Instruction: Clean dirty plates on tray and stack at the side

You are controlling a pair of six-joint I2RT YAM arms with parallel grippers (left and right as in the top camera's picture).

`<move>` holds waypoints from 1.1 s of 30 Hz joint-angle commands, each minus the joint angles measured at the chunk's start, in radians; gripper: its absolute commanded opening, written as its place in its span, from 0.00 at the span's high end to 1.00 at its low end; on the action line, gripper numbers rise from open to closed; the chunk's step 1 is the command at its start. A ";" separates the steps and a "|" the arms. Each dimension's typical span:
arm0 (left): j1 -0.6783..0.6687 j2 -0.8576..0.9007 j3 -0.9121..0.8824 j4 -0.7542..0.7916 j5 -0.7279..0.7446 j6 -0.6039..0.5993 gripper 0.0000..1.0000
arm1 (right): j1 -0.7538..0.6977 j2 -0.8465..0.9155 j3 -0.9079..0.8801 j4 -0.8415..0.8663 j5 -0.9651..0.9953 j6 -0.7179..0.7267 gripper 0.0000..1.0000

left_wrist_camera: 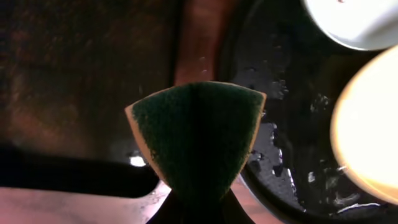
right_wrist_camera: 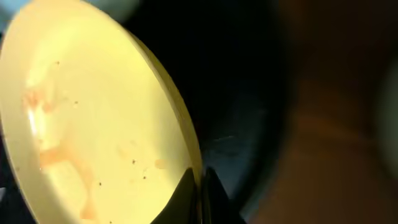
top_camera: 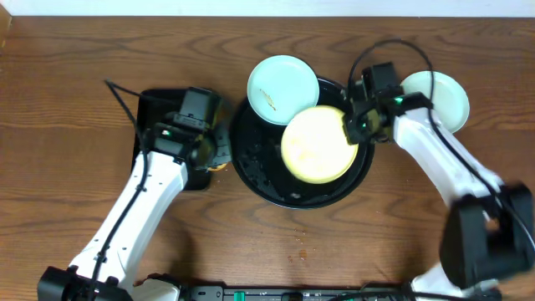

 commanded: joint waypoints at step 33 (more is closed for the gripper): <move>0.081 -0.008 0.004 -0.050 0.112 0.060 0.92 | 0.601 -0.071 0.034 0.153 1.168 -0.044 0.99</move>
